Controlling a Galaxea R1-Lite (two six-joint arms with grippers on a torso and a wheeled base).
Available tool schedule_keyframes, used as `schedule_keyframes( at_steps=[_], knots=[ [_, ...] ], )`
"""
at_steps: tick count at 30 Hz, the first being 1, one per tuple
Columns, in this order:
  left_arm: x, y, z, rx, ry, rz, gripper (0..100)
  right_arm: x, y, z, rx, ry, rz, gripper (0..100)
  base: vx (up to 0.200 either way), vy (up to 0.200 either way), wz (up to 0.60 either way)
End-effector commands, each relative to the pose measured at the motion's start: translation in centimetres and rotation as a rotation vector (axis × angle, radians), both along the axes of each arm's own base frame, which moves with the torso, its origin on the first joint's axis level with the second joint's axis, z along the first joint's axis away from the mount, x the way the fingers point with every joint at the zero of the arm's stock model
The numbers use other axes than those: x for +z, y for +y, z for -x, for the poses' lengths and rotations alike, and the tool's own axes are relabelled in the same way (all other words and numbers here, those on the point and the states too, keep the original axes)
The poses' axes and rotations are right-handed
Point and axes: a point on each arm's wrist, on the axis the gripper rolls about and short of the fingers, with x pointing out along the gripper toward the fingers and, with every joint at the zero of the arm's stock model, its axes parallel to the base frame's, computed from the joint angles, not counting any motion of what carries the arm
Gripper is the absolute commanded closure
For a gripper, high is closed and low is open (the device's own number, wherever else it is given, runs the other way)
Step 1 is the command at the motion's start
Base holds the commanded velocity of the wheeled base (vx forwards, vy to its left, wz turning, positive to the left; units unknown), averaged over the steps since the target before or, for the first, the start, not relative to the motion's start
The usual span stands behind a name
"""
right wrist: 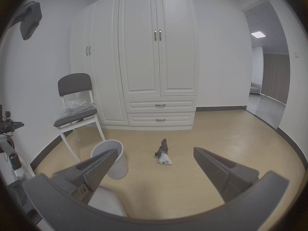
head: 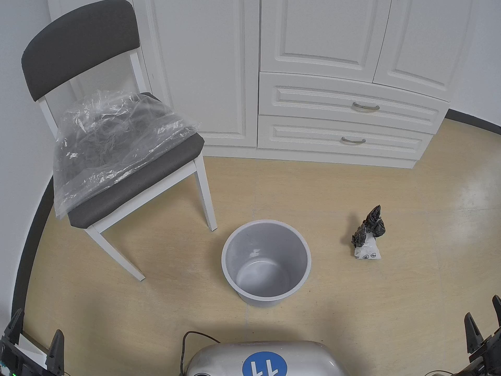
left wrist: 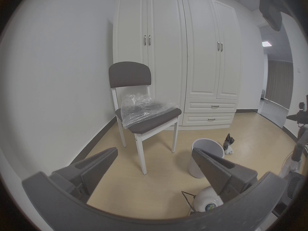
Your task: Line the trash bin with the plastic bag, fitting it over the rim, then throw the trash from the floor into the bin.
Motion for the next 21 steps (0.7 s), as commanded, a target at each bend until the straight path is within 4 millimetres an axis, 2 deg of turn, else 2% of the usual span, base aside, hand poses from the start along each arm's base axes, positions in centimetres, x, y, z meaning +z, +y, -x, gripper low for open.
schedule_keyframes(
  at_steps=[1,21],
  knots=[
    [-0.52,0.00,-0.01,0.000,0.001,0.000,0,-0.48,0.00,0.00,0.000,0.000,0.000,0,0.000,0.000,0.00],
    [-0.51,0.04,-0.01,0.015,0.000,0.046,0,-0.48,0.00,0.00,0.000,0.000,0.000,0,0.000,0.000,0.00]
  ],
)
